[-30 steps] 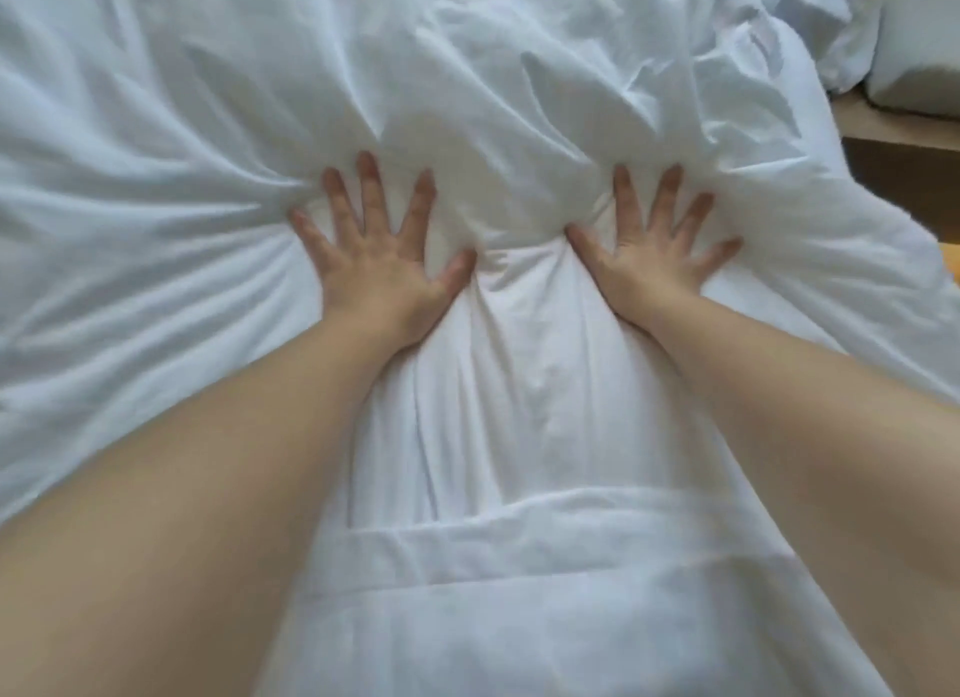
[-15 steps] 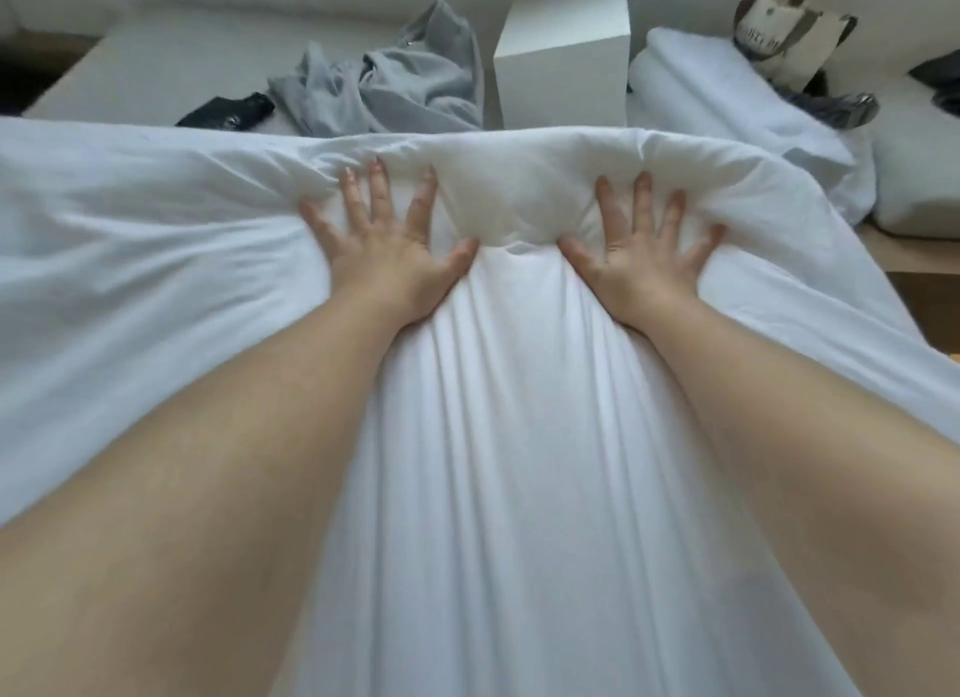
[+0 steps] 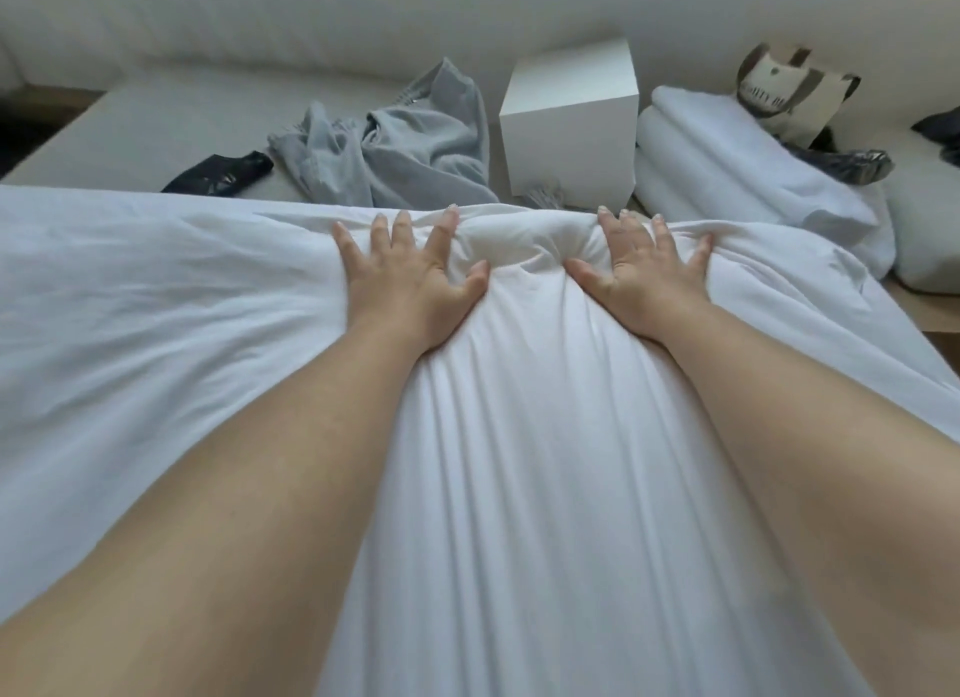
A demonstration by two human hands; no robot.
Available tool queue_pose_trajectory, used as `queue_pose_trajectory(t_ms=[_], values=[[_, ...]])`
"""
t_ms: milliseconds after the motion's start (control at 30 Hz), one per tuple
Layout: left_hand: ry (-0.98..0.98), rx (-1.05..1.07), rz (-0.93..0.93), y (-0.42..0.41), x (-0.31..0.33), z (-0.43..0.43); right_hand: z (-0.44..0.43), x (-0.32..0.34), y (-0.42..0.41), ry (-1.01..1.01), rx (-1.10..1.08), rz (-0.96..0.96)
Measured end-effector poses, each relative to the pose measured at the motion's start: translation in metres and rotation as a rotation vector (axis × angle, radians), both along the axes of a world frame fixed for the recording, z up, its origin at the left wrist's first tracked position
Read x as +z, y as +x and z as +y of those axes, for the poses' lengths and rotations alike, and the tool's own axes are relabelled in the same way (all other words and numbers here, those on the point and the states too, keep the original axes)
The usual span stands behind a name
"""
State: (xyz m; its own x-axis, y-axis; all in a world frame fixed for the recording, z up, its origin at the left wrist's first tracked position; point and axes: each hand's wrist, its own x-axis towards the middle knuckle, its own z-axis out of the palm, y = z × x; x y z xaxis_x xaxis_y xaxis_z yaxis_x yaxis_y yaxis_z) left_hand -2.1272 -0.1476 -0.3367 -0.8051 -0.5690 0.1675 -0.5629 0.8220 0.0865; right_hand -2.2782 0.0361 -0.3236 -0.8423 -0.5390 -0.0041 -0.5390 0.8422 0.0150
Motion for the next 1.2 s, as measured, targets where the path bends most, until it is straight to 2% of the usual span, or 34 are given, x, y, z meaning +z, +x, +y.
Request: queue_pose_trajectory(t_ms=[267,367,533,633,933,1067,1133,1200], values=[[-0.117,-0.015,0.187,-0.013,-0.009,-0.005,-0.009,-0.007,-0.008,-0.060,0.060,0.096],[-0.236,-0.045,0.273,-0.010,-0.013,0.003,-0.009,-0.012,0.005,-0.042,0.045,0.241],[-0.344,-0.125,0.141,0.012,-0.013,0.023,0.000,-0.020,0.041,-0.051,0.101,0.570],[-0.390,-0.171,0.070,0.034,-0.010,0.043,0.014,-0.023,0.069,-0.075,0.131,0.662],[-0.425,-0.232,0.040,0.176,0.016,0.148,0.118,0.001,0.211,-0.056,0.202,0.550],[-0.285,-0.360,0.037,0.269,0.041,0.201,0.183,0.043,0.299,0.226,0.230,0.184],[-0.200,-0.416,0.013,0.315,0.055,0.229,0.209,0.069,0.340,0.303,0.262,0.115],[-0.209,-0.453,0.011,0.356,0.076,0.259,0.236,0.093,0.378,0.362,0.219,0.112]])
